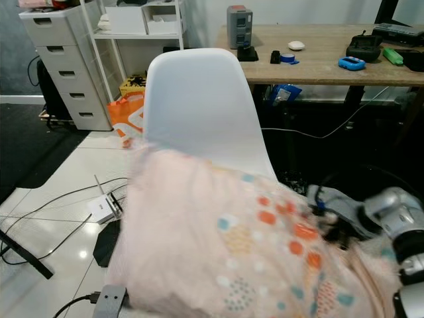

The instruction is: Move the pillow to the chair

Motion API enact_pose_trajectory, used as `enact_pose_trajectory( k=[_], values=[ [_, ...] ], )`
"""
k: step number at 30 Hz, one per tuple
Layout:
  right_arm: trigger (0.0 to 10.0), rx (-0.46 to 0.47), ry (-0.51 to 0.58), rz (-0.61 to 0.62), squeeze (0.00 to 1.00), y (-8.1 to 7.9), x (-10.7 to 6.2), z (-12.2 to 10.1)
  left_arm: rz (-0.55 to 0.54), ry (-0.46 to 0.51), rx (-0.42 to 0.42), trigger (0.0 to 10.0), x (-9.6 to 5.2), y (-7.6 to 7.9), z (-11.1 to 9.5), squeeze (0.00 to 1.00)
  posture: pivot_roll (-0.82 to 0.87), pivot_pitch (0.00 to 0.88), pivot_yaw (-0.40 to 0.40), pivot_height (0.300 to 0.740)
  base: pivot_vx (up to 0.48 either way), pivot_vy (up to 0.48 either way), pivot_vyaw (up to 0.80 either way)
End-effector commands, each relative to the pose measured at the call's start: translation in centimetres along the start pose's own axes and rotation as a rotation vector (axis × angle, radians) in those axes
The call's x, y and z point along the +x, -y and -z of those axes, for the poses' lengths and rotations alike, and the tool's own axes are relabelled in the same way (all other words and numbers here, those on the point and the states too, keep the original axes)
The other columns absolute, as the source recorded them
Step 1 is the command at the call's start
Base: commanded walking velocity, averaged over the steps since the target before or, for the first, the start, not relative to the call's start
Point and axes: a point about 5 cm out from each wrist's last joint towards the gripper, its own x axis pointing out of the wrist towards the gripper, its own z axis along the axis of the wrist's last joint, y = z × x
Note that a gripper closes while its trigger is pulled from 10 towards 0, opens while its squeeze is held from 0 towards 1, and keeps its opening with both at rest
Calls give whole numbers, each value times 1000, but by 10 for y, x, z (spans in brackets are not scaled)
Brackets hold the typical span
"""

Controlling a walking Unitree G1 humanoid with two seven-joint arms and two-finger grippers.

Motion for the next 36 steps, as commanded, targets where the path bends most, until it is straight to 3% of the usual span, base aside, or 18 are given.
enact_pose_trajectory(
  k=[1,6,7,10,15,17,19,20,23,25,29,36],
  values=[
    [10000,-35,-26,48,0,3,0,-1,27,-64,17,10000,-4,12,17,0,-170,78,22,520,0,0,0],
    [10000,-39,-33,170,0,11,-1,-4,37,-65,21,10000,-5,25,17,0,-165,73,21,520,0,0,0],
    [10000,-31,-43,265,0,18,-2,-5,43,-65,22,10000,-5,33,18,0,-162,72,22,520,0,0,0],
    [10000,-18,-52,342,0,24,-4,-6,47,-65,23,10000,-6,38,18,0,-162,71,22,520,0,0,0],
    [10000,-11,-82,479,0,34,-11,-3,35,-67,23,10000,-5,26,19,0,-163,71,20,520,0,0,0],
    [10000,-20,-88,477,0,33,-11,-2,34,-68,23,10000,-5,25,19,0,-163,72,19,520,0,0,0],
    [10000,-57,11,340,0,21,1,-11,34,-68,22,10000,-6,25,20,0,-163,72,19,520,0,0,0],
    [10000,-57,11,340,0,21,1,-11,34,-68,22,10000,-6,25,20,0,-163,72,19,520,0,0,0],
    [10000,-16,275,58,0,-2,18,-40,31,-67,21,10000,-6,23,20,0,-163,79,22,520,0,0,0],
    [10000,-13,331,-4,0,-7,21,-47,30,-67,21,10000,-6,23,20,0,-161,80,23,520,0,0,0],
    [10000,-13,381,-55,0,-11,23,-55,29,-66,21,10000,-6,23,20,0,-160,81,25,520,0,0,0],
    [10000,-41,365,-150,0,-16,22,-52,29,-67,21,10000,-6,21,20,0,-168,88,29,520,0,0,0]
  ],
)
